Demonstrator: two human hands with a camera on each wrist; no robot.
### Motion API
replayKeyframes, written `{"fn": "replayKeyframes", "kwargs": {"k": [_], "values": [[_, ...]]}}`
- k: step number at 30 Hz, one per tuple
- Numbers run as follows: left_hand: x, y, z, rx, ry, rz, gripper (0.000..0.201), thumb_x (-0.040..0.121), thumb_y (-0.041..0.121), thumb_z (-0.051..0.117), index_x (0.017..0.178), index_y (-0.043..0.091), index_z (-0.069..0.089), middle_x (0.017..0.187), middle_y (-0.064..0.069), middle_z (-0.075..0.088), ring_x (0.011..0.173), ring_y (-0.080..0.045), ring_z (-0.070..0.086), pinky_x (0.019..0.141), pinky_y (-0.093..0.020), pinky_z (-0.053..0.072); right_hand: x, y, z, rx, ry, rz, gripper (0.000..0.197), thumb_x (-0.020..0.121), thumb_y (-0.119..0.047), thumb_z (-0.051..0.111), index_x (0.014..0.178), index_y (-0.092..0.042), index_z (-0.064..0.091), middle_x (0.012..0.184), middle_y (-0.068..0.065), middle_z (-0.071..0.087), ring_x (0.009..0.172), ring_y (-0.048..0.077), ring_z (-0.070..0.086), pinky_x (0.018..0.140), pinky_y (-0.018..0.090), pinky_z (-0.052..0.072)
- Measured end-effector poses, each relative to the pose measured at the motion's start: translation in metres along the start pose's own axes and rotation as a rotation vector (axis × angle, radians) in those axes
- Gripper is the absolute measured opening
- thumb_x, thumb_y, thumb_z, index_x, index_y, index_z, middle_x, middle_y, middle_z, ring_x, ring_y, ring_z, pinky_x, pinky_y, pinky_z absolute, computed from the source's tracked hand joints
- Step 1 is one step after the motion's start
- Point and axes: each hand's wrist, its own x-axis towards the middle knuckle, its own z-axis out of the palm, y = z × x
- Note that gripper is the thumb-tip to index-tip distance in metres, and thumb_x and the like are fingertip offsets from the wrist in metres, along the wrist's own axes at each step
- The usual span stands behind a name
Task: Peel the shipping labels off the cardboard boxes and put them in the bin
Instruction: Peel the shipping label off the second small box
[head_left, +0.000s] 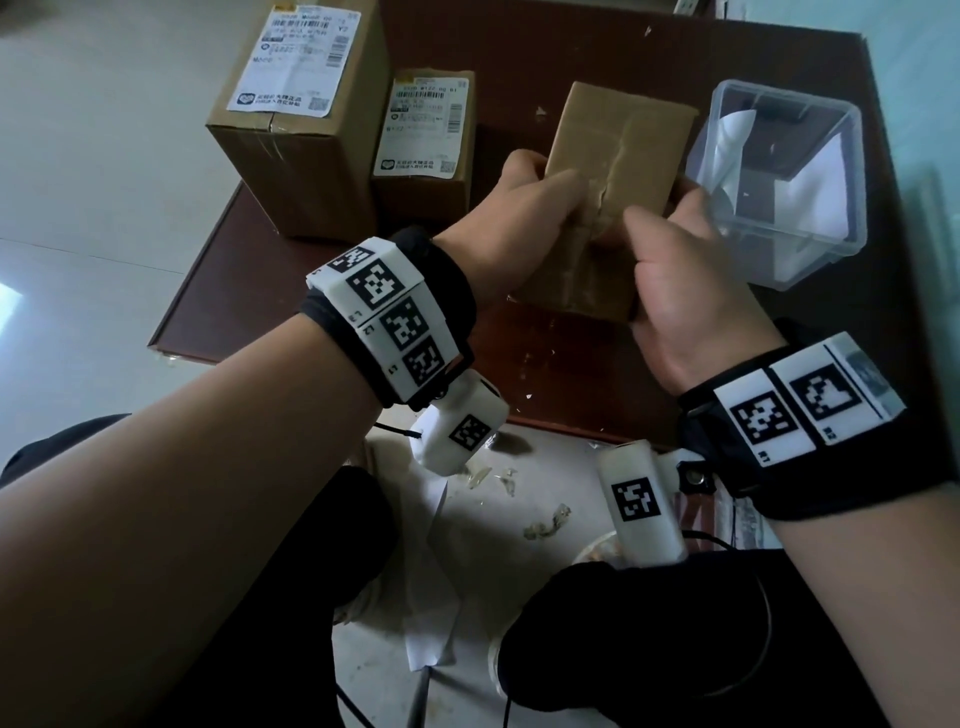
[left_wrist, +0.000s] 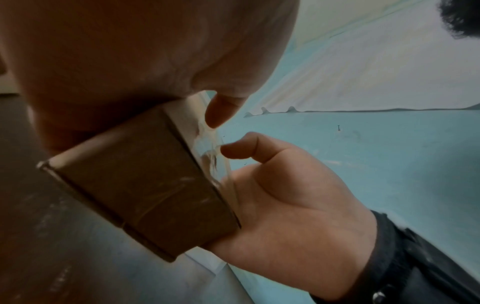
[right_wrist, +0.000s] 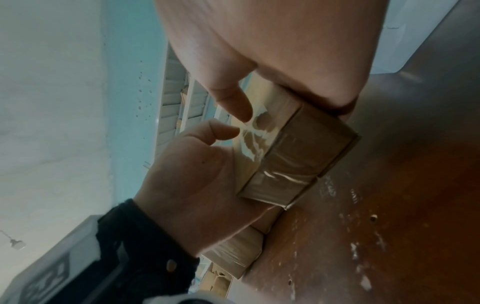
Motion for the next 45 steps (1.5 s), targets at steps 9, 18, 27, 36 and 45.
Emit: {"fn": "replayKeyframes", "kwargs": {"k": [9, 18, 27, 36, 45], "values": [[0.003, 0.000, 0.004, -0.036, 0.009, 0.015, 0.045, 0.100, 0.031, 0.056, 0.137, 0.012, 0.038, 0.115, -0.007, 0.062, 0.102, -0.022, 0.069, 0.082, -0.041, 0.064, 0.003, 0.002, -0.002, -0.019, -0.008, -0.040, 0.059, 0.090, -0.021, 0.068, 0.143, -0.018, 0.041, 0.133, 0.012, 0.067, 0.117, 0.025, 0.072, 0.094, 0.048, 0.064], [0.003, -0.001, 0.001, 0.064, -0.055, 0.046, 0.057, 0.095, 0.012, 0.060, 0.144, 0.009, 0.031, 0.118, -0.009, 0.060, 0.103, -0.020, 0.067, 0.076, -0.032, 0.062, 0.005, 0.003, -0.006, -0.107, 0.018, -0.073, 0.069, 0.084, -0.019, 0.079, 0.143, -0.020, 0.042, 0.128, 0.005, 0.071, 0.116, 0.018, 0.073, 0.097, 0.047, 0.062], [0.005, -0.003, 0.003, 0.107, 0.003, 0.000, 0.045, 0.098, 0.026, 0.052, 0.138, 0.014, 0.035, 0.110, -0.007, 0.062, 0.099, -0.022, 0.068, 0.090, -0.047, 0.061, 0.005, 0.011, -0.006, -0.123, -0.046, -0.085, 0.069, 0.086, -0.014, 0.079, 0.147, -0.018, 0.047, 0.128, 0.007, 0.072, 0.115, 0.022, 0.074, 0.094, 0.048, 0.063], [0.006, 0.000, 0.007, 0.031, 0.172, 0.063, 0.064, 0.083, 0.030, 0.050, 0.142, 0.014, 0.033, 0.124, -0.009, 0.054, 0.105, -0.025, 0.064, 0.086, -0.045, 0.061, 0.012, 0.012, -0.012, -0.254, -0.094, -0.292, 0.082, 0.100, -0.021, 0.073, 0.167, -0.021, 0.027, 0.157, -0.003, 0.055, 0.138, 0.006, 0.058, 0.113, 0.036, 0.052], [0.017, -0.008, 0.008, 0.073, 0.299, 0.223, 0.053, 0.086, 0.046, 0.063, 0.130, 0.018, 0.058, 0.115, -0.004, 0.068, 0.101, -0.018, 0.071, 0.087, -0.043, 0.062, 0.013, 0.010, -0.015, -0.309, -0.044, -0.355, 0.074, 0.095, -0.038, 0.079, 0.157, -0.017, 0.046, 0.149, -0.007, 0.057, 0.134, 0.001, 0.057, 0.111, 0.025, 0.051]]}}
